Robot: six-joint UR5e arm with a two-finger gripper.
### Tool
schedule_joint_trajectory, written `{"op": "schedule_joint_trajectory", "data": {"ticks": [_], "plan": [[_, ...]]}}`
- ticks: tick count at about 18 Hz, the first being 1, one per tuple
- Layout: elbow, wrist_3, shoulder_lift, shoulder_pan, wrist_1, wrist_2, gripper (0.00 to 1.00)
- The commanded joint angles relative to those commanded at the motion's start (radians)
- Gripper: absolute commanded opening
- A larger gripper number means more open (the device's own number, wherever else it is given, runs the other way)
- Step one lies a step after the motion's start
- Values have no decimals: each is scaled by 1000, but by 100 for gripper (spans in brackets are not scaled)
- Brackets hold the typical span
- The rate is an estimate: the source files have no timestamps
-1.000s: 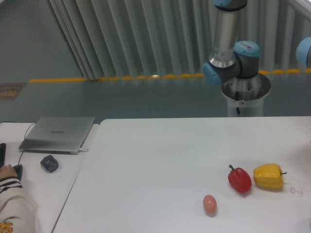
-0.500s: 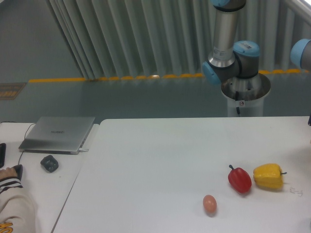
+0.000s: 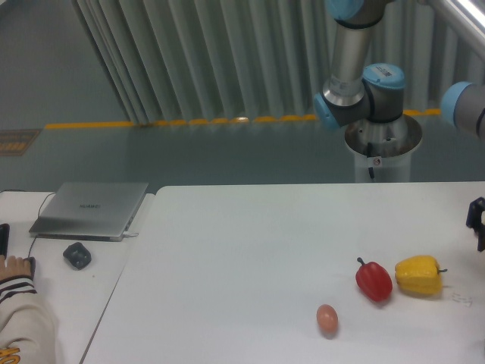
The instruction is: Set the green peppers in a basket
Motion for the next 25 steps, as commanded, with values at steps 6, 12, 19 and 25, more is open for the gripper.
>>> {"op": "schedule_joint_trajectory", "data": {"ticks": [6, 12, 19, 25], "plan": [[6, -299, -31, -12, 5, 2, 100], [40, -569, -93, -48, 58, 2, 100], [92, -784, -140, -54, 101, -5, 100], [103, -838, -166, -54, 132, -3, 100]]}}
